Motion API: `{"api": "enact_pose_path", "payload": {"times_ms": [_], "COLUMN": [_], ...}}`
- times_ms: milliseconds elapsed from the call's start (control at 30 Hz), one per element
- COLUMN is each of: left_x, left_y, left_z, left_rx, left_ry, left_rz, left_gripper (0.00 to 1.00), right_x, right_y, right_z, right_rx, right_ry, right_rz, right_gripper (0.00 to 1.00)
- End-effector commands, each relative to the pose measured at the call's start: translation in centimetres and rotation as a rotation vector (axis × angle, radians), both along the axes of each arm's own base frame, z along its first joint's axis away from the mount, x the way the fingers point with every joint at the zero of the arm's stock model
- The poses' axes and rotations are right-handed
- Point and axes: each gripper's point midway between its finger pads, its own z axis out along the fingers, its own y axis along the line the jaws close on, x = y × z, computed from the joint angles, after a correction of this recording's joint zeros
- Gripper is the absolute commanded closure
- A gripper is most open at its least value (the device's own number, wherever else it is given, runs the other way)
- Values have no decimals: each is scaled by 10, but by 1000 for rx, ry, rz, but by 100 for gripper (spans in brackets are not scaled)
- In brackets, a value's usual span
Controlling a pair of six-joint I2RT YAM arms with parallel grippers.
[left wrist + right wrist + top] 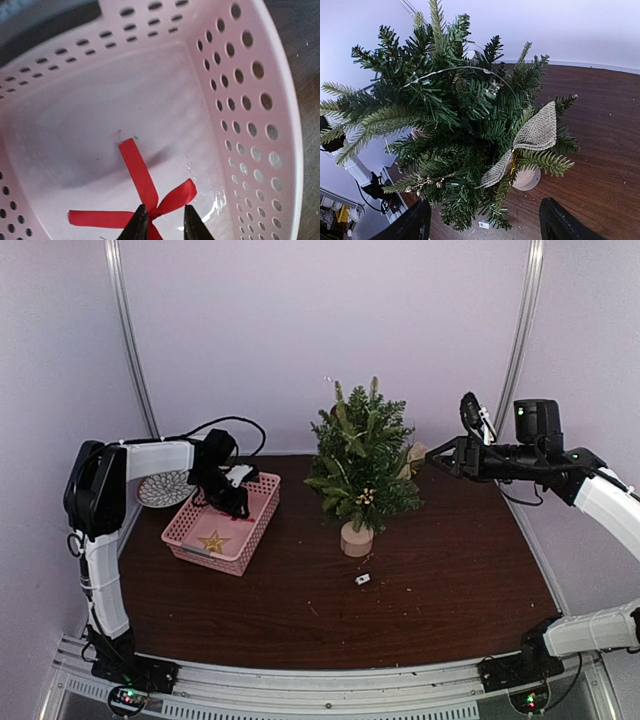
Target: Decorate the small christmas tree
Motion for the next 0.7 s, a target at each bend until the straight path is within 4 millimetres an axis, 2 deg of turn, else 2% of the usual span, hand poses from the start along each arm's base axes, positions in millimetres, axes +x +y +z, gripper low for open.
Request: {"api": "enact_pose_path", "payload": {"times_ms": [0, 33, 100, 267, 533, 667], "left_x": [-6, -5, -8, 3, 4, 1], "left_y": [-2, 3, 1, 16, 22, 15], "left_z": [2, -1, -3, -16, -33, -35], "left_rx": [-65, -38, -79, 2, 43, 76], "left_ry": [2, 19, 56, 56, 32, 14], "left_rz": [13, 42, 51, 126, 138, 90], "left_gripper": [77, 78, 81, 100, 100, 100], "right_x": [0, 0, 0, -2, -2, -1], "right_y": [-1, -1, -1, -2, -3, -2], "right_z": [16, 17, 17, 19, 19, 20], "right_rx": [15, 15, 16, 17, 17, 23], "right_ry": [-39, -40, -39, -45, -45, -42], "right_rz": [1, 2, 3, -2, -8, -6], "right_gripper": [22, 23, 23, 23, 22, 23]}}
